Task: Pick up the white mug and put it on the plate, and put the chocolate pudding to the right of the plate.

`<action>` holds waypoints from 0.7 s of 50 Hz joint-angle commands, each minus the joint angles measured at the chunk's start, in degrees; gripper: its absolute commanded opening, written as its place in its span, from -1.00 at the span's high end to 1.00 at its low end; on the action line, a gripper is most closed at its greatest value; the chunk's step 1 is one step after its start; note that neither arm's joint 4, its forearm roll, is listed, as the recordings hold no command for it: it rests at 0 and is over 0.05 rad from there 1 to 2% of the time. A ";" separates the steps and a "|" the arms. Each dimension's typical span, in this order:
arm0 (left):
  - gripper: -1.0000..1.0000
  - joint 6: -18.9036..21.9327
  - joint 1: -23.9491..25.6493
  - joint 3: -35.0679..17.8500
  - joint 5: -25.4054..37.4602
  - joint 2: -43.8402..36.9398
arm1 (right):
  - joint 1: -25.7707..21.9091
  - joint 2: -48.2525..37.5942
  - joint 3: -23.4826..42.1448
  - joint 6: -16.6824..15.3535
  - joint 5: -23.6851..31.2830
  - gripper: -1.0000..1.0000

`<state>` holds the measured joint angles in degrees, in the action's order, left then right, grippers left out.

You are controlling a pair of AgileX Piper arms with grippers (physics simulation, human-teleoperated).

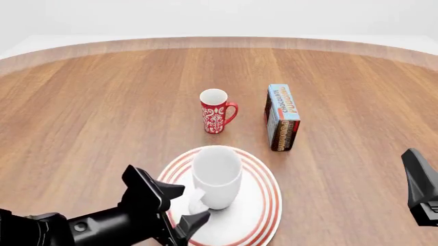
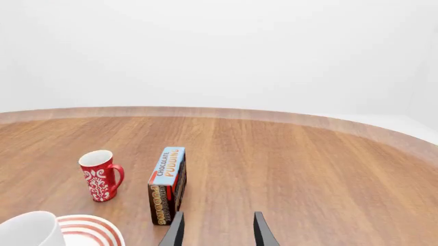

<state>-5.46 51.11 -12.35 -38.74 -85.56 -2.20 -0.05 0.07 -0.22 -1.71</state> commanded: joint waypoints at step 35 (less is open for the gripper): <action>-1.00 10.05 -6.30 -5.95 31.47 42.43 | -0.56 0.03 0.12 -0.78 -0.12 -1.00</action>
<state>1.71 48.08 -16.13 -15.06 -53.07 -2.24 -0.05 0.08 -0.29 -1.72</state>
